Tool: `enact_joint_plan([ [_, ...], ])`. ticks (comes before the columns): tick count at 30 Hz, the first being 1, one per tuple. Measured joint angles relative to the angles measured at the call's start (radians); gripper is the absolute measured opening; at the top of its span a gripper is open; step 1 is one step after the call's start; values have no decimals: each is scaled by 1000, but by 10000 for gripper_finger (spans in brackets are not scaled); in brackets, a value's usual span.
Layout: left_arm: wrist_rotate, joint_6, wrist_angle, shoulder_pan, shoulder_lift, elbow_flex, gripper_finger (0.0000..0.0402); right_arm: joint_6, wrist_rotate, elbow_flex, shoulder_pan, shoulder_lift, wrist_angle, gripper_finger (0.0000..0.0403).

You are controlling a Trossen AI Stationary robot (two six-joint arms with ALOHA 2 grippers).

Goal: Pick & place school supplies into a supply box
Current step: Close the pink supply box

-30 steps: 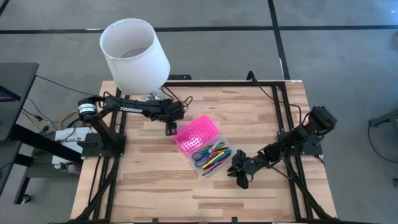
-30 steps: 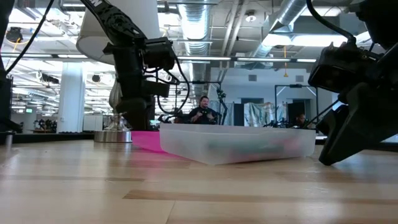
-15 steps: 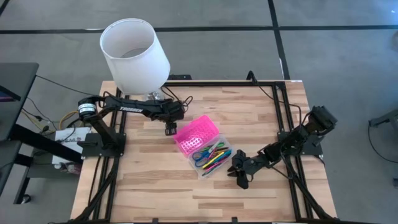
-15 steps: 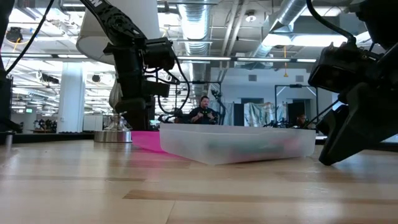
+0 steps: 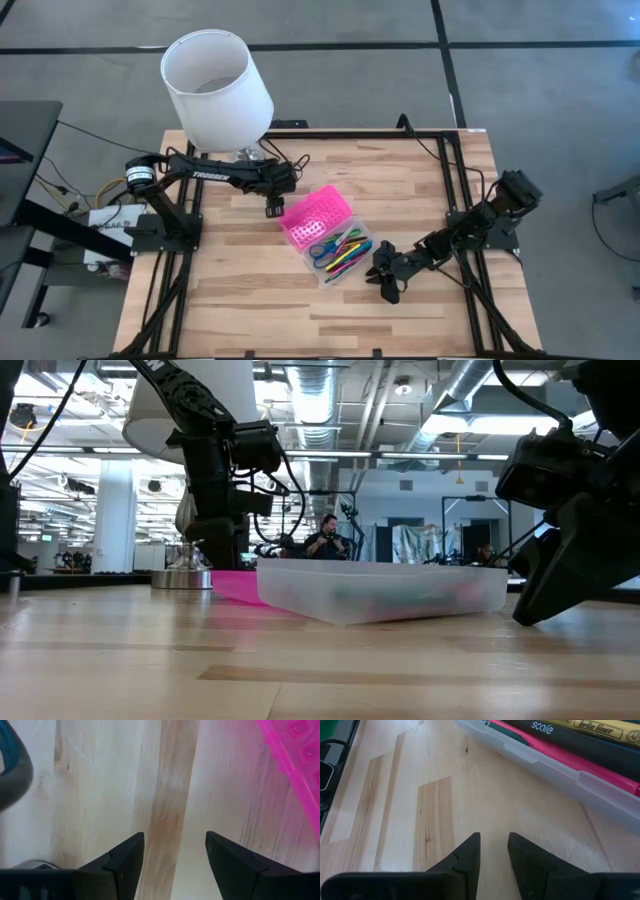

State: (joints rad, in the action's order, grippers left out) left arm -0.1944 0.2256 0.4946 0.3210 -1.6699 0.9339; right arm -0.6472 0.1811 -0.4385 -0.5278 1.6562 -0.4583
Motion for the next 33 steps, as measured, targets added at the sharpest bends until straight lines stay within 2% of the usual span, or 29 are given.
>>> enact_joint_plan([
  [5, 5, 18, 4, 0, 0, 0, 208, 0, 1, 0, 0, 0, -2, 100],
  [13, 10, 154, 11, 2, 0, 0, 208, 0, 1, 0, 0, 0, -4, 100],
  [26, 104, 264, 11, 10, 0, 0, 208, 0, 2, 0, 0, 0, -6, 100],
  [33, 108, 374, 1, 10, 0, -1, 208, 0, 2, 0, 0, 0, -6, 100],
])
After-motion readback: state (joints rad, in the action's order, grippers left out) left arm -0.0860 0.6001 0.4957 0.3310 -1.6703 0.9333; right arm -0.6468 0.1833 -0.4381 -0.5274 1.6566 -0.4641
